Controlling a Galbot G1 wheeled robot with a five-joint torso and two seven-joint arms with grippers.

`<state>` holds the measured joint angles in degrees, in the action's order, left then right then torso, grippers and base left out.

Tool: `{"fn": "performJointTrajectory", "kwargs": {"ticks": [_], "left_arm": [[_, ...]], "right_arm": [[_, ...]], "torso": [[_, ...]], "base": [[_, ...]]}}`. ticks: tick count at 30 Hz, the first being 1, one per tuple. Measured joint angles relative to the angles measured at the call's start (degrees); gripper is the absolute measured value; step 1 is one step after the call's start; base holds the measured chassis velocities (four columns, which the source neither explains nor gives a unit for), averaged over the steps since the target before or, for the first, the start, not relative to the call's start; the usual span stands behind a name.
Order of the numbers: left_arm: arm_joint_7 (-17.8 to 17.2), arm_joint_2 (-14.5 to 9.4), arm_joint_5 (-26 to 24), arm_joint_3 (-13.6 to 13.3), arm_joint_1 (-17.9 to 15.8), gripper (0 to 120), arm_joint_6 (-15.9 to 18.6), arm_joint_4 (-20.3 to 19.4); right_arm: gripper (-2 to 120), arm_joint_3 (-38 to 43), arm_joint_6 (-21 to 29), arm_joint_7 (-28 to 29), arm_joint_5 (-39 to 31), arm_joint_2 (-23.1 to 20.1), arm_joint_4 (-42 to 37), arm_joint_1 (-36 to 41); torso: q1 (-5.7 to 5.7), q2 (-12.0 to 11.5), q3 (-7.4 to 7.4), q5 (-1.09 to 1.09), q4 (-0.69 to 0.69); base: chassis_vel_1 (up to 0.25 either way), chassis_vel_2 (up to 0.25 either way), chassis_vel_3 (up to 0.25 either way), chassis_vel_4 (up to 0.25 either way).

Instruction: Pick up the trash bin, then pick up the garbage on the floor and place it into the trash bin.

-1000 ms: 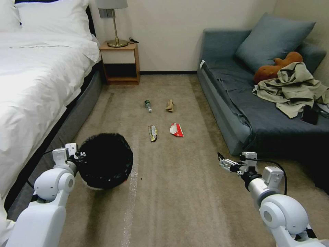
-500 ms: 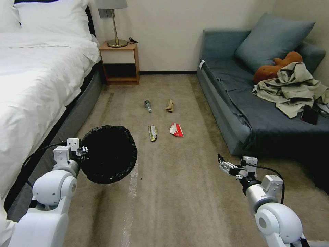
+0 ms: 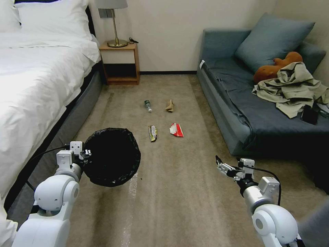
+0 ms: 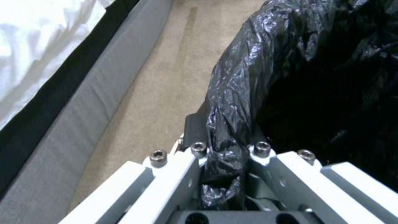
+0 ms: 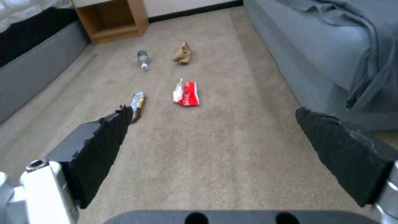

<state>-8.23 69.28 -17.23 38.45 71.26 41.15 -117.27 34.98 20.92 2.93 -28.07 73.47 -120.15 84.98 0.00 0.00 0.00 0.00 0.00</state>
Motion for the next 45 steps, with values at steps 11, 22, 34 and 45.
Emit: {"fn": "performJointTrajectory", "kwargs": {"ticks": [11, 22, 34, 45], "left_arm": [[0.02, 0.47, -0.63, 0.06, 1.67, 4, 0.1, -2.02], [0.01, 0.83, -0.65, -0.05, 2.67, 4, 0.18, -2.52], [-0.02, 0.98, -0.46, -0.1, 2.38, 4, 0.18, -2.24], [-0.04, 1.35, -0.09, -0.37, 2.1, 4, 0.14, -1.7]], "right_arm": [[100, 0.24, -1.41, -0.69, 0.47, -0.14, 0.33, 0.78], [100, 0.3, -2.37, -1.05, 0.92, -0.28, 0.68, 1.3], [100, -0.39, -2.19, -1.03, 1.01, -0.62, 1.37, 0.82], [100, -0.94, -2.18, -1.26, 1.29, -0.6, 2.48, 0.54]], "torso": [[0.0, 0.0, 0.0, 0.0, 0.0], [0.0, 0.0, 0.0, 0.0, -0.01], [0.0, 0.0, 0.0, 0.01, 0.0], [0.0, 0.0, 0.0, 0.0, -0.01]], "base": [[-0.025, 0.024, 0.023, -0.025], [-0.093, 0.093, 0.099, -0.095], [-0.099, 0.093, 0.097, -0.103], [-0.095, 0.098, 0.09, -0.104]]}}
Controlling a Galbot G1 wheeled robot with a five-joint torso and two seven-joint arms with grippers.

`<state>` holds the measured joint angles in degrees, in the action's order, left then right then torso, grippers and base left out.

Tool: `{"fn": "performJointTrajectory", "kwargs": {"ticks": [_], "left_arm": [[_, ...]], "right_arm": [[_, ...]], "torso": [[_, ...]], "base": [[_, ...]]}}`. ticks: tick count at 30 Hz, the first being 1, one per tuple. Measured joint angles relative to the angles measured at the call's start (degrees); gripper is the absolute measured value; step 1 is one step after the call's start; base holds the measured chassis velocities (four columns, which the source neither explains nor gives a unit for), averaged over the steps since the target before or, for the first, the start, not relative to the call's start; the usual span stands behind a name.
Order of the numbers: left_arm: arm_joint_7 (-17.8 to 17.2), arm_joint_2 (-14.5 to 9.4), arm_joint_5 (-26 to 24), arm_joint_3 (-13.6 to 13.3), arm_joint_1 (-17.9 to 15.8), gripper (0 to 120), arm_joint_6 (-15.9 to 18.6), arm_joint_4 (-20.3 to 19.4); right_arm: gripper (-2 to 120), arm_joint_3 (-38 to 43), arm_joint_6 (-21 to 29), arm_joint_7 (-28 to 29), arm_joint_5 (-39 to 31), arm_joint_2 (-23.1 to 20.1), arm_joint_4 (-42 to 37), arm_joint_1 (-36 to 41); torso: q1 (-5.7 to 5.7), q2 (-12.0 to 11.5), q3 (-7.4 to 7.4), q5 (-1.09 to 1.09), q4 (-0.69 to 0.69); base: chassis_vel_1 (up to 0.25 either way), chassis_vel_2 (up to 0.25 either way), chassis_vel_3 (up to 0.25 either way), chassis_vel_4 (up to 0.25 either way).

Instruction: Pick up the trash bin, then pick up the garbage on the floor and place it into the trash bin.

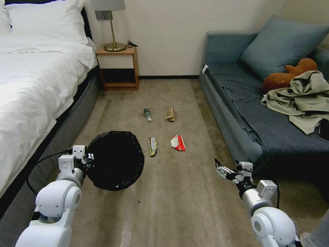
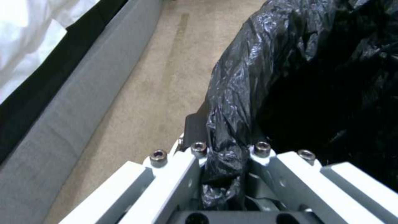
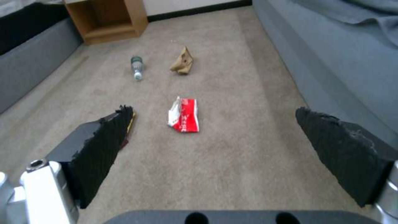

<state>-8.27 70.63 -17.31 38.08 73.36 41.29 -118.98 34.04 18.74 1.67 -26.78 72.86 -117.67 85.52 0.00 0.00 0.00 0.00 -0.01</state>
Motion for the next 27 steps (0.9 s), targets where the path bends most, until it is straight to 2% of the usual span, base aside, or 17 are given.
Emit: {"fn": "performJointTrajectory", "kwargs": {"ticks": [27], "left_arm": [[1.11, -0.42, 0.42, 2.23, 2.52, 4, -1.24, -0.13]], "right_arm": [[100, -1.7, -0.26, -0.41, 2.4, 0.98, 1.12, 0.24]], "torso": [[0.0, 0.0, 0.0, 0.0, 0.01]], "base": [[-0.113, 0.102, 0.101, -0.108]]}}
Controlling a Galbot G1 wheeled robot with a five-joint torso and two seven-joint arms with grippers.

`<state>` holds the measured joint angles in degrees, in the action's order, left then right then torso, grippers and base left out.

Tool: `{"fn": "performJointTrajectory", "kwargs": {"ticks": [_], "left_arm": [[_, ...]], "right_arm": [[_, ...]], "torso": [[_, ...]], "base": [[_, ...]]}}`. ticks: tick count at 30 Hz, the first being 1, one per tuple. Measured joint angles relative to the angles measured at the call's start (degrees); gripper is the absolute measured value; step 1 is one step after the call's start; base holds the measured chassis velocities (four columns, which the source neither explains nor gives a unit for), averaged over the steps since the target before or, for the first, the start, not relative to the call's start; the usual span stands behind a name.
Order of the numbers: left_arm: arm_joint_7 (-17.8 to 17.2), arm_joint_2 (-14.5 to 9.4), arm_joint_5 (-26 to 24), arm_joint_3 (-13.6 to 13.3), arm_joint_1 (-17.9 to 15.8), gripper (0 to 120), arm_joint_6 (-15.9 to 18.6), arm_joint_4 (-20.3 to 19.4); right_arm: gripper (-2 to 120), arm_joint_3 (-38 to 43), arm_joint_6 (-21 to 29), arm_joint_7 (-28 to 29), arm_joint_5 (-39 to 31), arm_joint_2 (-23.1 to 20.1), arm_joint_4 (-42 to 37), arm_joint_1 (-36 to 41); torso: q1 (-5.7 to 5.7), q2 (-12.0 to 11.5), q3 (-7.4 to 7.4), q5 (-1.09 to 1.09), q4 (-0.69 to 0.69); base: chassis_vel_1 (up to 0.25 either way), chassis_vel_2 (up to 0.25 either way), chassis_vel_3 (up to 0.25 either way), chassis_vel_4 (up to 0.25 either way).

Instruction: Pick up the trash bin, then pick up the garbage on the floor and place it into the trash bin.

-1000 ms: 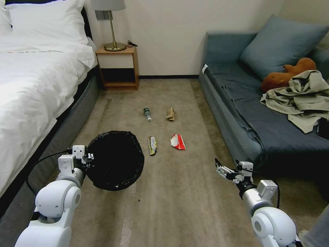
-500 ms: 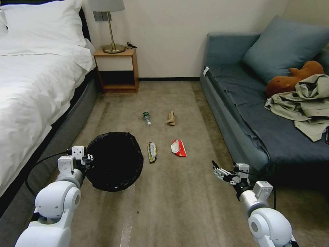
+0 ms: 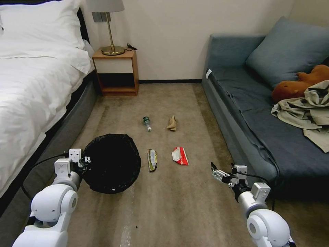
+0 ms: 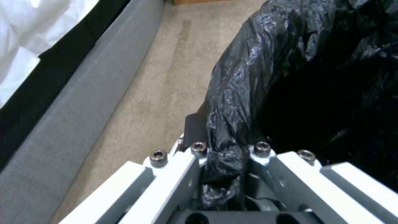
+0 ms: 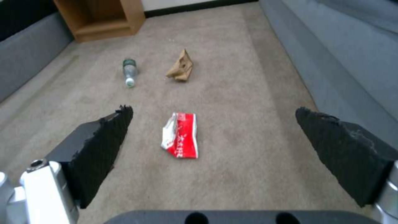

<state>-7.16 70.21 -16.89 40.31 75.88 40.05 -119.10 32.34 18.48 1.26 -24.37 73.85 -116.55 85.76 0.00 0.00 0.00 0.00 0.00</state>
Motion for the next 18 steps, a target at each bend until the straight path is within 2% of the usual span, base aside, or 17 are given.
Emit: {"fn": "performJointTrajectory", "kwargs": {"ticks": [18], "left_arm": [[0.75, -0.61, -0.06, 2.45, 0.96, 4, -0.85, 0.66]], "right_arm": [[100, -1.5, 0.0, -0.15, 1.49, 0.44, 0.86, -0.2]], "torso": [[0.0, 0.0, 0.0, 0.0, 0.0]], "base": [[-0.108, 0.108, 0.107, -0.106]]}}
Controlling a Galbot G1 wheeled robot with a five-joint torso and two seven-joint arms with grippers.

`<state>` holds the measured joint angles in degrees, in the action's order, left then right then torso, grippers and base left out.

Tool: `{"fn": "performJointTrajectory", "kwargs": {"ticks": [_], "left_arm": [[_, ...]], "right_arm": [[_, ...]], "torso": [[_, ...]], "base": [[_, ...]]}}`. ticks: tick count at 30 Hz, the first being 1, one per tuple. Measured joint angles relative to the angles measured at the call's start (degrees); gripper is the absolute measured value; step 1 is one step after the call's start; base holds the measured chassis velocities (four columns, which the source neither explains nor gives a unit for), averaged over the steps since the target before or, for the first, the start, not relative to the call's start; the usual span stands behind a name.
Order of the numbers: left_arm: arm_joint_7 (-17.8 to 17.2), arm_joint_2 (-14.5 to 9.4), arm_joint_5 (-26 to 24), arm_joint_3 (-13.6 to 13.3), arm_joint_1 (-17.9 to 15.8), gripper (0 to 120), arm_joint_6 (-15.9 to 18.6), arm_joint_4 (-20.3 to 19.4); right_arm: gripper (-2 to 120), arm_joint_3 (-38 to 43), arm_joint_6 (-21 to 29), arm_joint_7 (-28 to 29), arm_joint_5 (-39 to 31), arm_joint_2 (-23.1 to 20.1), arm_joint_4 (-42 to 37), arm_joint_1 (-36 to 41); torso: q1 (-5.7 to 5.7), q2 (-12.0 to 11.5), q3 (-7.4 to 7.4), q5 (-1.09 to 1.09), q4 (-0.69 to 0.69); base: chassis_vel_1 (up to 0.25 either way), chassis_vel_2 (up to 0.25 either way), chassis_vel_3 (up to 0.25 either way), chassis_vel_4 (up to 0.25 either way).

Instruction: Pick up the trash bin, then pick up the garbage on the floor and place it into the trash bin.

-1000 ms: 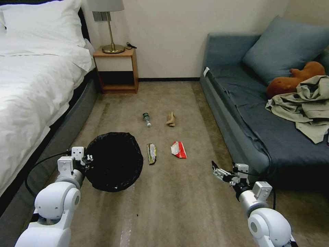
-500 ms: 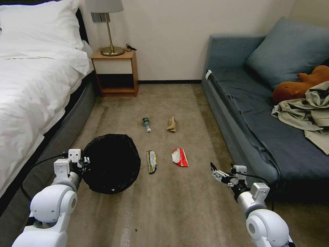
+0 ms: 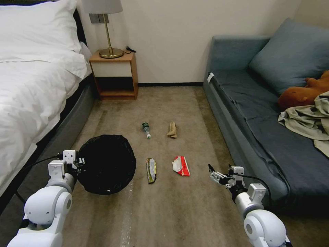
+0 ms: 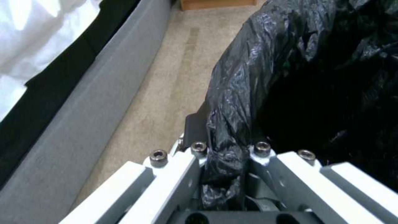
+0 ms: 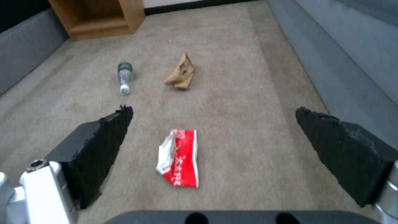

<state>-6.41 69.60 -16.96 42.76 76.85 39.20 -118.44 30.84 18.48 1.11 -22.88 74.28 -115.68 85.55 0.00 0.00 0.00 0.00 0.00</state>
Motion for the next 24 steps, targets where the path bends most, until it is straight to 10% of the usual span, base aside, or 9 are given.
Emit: {"fn": "performJointTrajectory", "kwargs": {"ticks": [24], "left_arm": [[0.51, -0.09, 0.21, -0.7, -0.51, 4, -0.52, 0.87]], "right_arm": [[100, -0.1, -0.08, -0.07, 1.06, 0.5, 0.17, 0.71]], "torso": [[0.0, 0.0, 0.0, 0.0, 0.01]], "base": [[-0.104, 0.106, 0.104, -0.109]]}}
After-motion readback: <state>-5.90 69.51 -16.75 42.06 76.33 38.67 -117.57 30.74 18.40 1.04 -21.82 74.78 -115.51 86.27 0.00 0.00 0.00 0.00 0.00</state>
